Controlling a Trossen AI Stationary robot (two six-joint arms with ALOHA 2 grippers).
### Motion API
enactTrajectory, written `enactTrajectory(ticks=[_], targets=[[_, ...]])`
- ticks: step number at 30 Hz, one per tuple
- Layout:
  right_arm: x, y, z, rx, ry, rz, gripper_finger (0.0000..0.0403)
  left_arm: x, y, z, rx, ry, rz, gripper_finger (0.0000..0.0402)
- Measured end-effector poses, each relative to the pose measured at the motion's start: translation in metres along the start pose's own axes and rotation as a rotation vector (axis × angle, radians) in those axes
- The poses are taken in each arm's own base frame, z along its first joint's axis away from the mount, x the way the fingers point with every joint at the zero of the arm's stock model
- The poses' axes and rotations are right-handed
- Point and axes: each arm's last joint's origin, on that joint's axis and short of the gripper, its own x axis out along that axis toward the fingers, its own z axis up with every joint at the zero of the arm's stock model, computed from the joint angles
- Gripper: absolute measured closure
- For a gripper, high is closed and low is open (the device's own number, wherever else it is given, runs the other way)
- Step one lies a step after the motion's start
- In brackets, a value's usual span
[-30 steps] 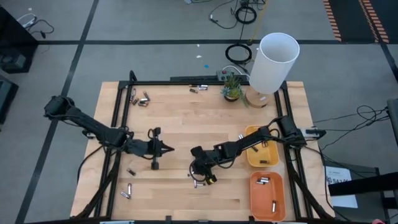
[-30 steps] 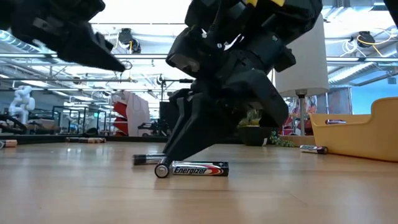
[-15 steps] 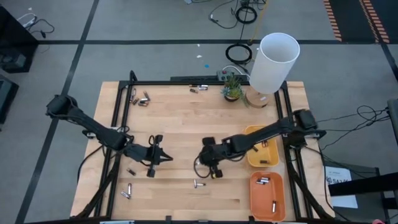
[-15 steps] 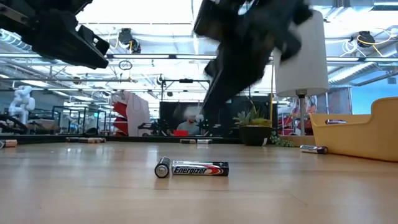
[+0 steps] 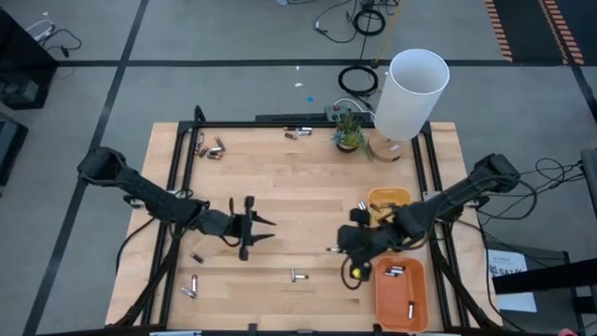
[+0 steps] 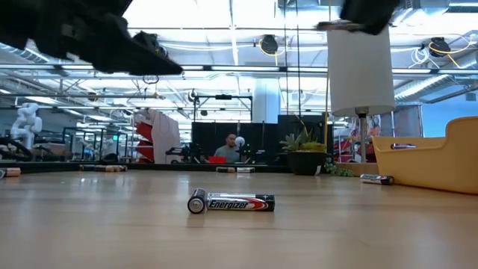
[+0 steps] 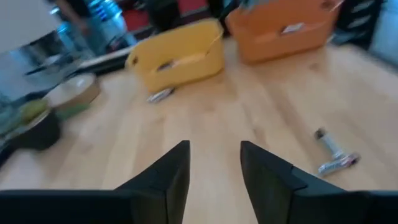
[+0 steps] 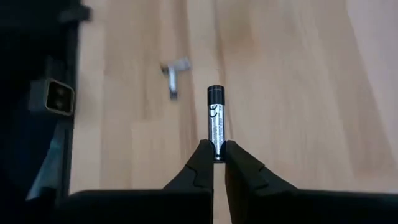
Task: Sort batteries
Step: Put the black battery into the orange bin
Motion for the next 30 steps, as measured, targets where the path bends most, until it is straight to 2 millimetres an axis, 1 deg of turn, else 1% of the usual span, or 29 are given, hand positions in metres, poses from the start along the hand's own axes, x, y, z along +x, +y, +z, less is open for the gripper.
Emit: enactTrajectory(ticks=[2,5,9,12,16,19,22,26,30], targets=[[-0.005,0.003,-0.011,0.071,0.08,-0.006,0.0402,0.002,0.005,0.002,0.005,-0.032,-0.035,0.0249],[-0.012,0.011,-0.027,0.177,0.195,0.017,0.0402,0.004,0.013,0.003,0.018,-0.062,-0.038,0.0249],[-0.019,0.027,-0.046,0.292,0.344,0.075,0.0403,0.007,0.024,0.003,0.009,-0.072,-0.019,0.0249],[-0.025,0.04,-0.059,0.371,0.411,0.092,0.0403,0.008,0.031,0.002,-0.006,-0.073,-0.026,0.0249],[-0.035,0.051,-0.085,0.434,0.528,0.014,0.0403,0.008,0.031,0.001,-0.009,-0.08,-0.086,0.0249],[-0.033,0.056,-0.105,0.404,0.564,-0.046,0.0402,0.008,0.031,0.002,-0.009,-0.086,-0.087,0.0249],[-0.027,0.055,-0.119,0.397,0.585,-0.088,0.0391,0.008,0.032,0.002,-0.01,-0.09,-0.086,0.0249],[-0.02,0.051,-0.129,0.455,0.603,-0.131,0.037,0.008,0.03,0.003,-0.009,-0.091,-0.087,0.0249],[-0.02,0.051,-0.132,0.503,0.687,-0.127,0.0342,0.008,0.03,0.004,-0.009,-0.098,-0.084,0.0249]])
